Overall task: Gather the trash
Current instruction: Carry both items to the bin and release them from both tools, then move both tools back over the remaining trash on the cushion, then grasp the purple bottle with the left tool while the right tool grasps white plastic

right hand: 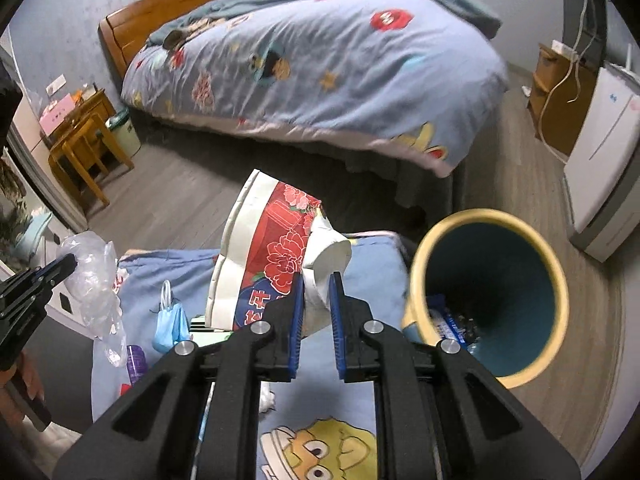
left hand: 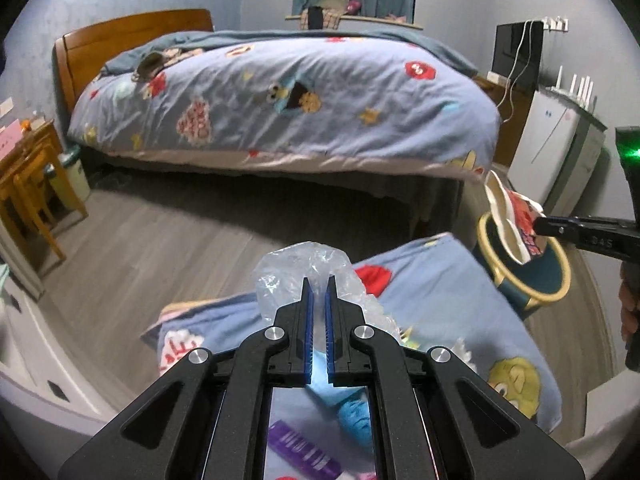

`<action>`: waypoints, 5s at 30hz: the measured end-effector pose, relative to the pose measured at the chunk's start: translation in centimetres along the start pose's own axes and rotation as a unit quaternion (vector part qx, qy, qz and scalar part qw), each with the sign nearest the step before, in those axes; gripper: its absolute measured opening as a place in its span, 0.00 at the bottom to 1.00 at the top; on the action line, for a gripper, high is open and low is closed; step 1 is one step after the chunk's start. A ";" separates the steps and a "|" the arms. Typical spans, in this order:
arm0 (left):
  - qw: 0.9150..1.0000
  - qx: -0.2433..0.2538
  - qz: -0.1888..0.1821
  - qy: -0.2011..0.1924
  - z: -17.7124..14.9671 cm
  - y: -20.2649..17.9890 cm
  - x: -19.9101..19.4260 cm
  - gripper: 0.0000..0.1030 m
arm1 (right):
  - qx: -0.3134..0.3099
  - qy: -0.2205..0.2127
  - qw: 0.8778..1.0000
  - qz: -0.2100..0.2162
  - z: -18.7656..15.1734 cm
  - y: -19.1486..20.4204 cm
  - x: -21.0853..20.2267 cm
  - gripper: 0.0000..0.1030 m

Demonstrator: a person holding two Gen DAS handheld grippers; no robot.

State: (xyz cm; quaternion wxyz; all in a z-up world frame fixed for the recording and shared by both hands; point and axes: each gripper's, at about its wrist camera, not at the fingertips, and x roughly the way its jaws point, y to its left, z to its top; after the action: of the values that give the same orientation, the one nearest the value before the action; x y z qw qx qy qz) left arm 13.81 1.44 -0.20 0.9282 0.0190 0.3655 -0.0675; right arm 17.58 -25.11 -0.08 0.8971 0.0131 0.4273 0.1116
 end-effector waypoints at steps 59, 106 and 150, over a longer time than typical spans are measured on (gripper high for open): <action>0.977 0.148 -0.143 0.049 6.2 -30.9 17.5 0.54 | 0.219 0.039 0.968 -0.121 -6.0 -25.3 4.7 0.26; 0.999 -0.014 0.033 0.000 -2.4 1.0 -2.8 0.92 | 0.063 -0.006 0.998 -0.004 -3.5 1.9 -1.6 0.94; 0.957 -0.120 0.064 0.257 -15.6 2.7 8.5 0.60 | -0.001 0.173 0.985 0.024 -8.5 7.2 9.7 0.26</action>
State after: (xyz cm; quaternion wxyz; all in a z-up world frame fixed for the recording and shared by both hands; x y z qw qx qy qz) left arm 9.84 4.46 -17.46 0.8007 -0.0530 0.5952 0.0433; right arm 15.61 -16.64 -12.03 0.8067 0.0027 0.5756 0.1338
